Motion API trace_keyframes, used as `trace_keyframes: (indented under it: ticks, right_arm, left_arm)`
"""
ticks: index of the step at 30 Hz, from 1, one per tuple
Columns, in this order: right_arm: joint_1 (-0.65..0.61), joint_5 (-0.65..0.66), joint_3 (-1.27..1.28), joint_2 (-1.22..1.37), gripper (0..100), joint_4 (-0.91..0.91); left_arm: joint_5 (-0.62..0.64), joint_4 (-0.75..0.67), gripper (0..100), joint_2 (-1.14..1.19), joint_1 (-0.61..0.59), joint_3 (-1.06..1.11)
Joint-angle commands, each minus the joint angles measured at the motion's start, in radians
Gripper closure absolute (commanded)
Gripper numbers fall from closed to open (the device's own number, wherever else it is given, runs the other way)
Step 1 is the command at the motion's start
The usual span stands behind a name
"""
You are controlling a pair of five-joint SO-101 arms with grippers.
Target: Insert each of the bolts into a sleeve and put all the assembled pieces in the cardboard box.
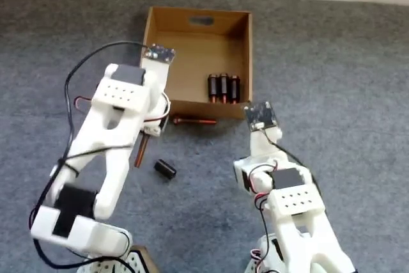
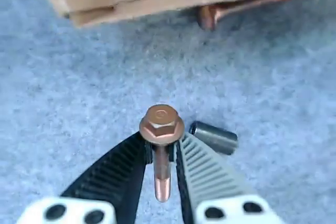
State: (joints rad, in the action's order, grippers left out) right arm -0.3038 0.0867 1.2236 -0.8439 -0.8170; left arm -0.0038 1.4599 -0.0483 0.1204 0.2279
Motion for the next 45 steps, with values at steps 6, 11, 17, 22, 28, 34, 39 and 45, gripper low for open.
trace_keyframes:
  ticks: [6, 11, 17, 22, 28, 34, 39, 45]
  right_arm:
    - [-0.002, -0.002, -0.163, -0.021, 99.2, -0.031]
    - [-0.002, -0.003, -0.26, -0.021, 99.2, -0.03]
    - [-0.002, -0.008, -0.452, -0.021, 99.2, -0.03]
    - [-0.001, -0.009, -0.621, -0.019, 99.2, -0.03]
    - [0.004, -0.009, -0.711, -0.018, 99.2, 0.062]
    - [-0.001, -0.009, -0.708, -0.018, 99.2, 0.179]
    - [-0.002, -0.011, -0.676, -0.021, 99.2, 0.179]
    - [-0.002, -0.011, -0.662, -0.159, 99.2, 0.18]
  left_arm:
    - [0.002, -0.02, 99, -0.294, 0.13, -0.01]
    - [0.005, -0.164, 99, -0.466, 0.24, -0.001]
    - [0.006, -0.361, 99, -0.621, 0.348, -0.01]
    - [0.032, -0.589, 99, -0.722, 0.363, -0.002]
    - [0.247, -0.733, 99, -0.811, 0.361, -0.001]
    - [0.209, -0.736, 99, -0.851, 0.361, -0.001]
    - [0.21, -0.822, 99, -0.837, 0.398, 0.001]
    - [0.21, -0.925, 99, -0.82, 0.412, 0.091]
